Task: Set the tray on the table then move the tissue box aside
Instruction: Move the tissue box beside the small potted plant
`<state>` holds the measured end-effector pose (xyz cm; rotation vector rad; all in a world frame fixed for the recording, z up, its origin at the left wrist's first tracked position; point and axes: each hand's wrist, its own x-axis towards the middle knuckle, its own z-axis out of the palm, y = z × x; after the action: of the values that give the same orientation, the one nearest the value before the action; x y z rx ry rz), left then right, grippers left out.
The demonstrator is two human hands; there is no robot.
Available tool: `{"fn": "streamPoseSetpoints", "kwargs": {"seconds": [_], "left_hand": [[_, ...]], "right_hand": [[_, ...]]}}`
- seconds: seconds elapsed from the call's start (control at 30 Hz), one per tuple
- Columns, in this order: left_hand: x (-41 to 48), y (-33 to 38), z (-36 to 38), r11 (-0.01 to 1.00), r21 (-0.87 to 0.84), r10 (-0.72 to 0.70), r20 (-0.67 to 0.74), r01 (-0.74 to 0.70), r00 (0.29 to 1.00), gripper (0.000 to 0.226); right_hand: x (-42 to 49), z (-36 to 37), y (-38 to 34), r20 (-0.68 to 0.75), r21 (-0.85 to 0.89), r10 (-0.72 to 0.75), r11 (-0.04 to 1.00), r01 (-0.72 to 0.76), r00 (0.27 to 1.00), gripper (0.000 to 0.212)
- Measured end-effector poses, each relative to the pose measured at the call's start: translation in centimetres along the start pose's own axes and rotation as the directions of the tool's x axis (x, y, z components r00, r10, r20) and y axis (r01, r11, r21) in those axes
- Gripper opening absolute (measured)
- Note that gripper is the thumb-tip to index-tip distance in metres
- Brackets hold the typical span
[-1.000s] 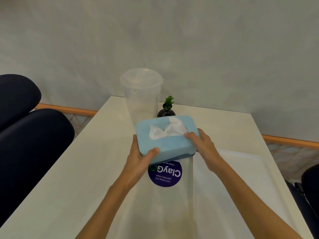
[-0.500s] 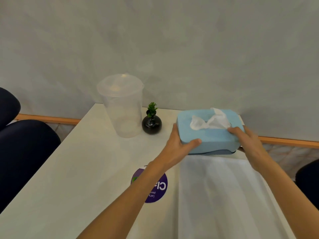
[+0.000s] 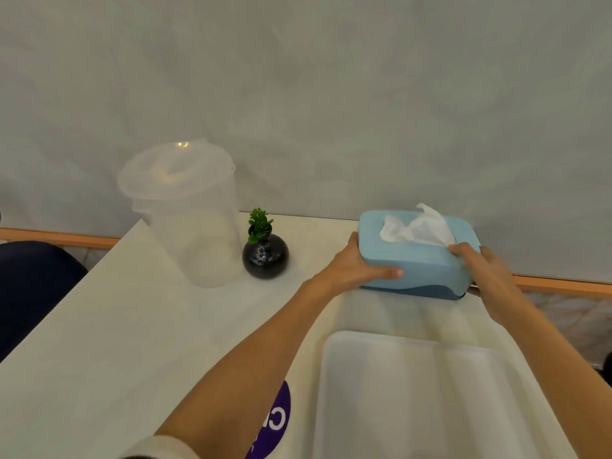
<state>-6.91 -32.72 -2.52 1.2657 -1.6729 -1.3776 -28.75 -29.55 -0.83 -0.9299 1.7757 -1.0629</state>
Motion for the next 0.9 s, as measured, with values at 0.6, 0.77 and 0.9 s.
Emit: {"fn": "streamPoseSetpoints", "kwargs": {"seconds": [0.6, 0.77, 0.9], "left_hand": [[4.5, -1.4, -1.2, 0.991, 0.11, -0.07, -0.013, 0.071, 0.997, 0.101], [3.6, -1.0, -1.2, 0.969, 0.192, -0.148, -0.044, 0.154, 0.988, 0.098], [1.6, 0.1, -1.6, 0.936, 0.293, -0.179, -0.079, 0.195, 0.981, 0.09]], "right_hand": [[4.1, 1.0, -1.2, -0.024, -0.045, -0.021, 0.999, 0.02, 0.999, 0.063], [3.4, 0.7, -1.6, -0.025, -0.09, -0.056, 0.995, 0.054, 0.998, 0.066], [1.3, 0.4, -2.1, -0.093, -0.251, -0.177, 0.956, 0.149, 0.98, 0.071]]}}
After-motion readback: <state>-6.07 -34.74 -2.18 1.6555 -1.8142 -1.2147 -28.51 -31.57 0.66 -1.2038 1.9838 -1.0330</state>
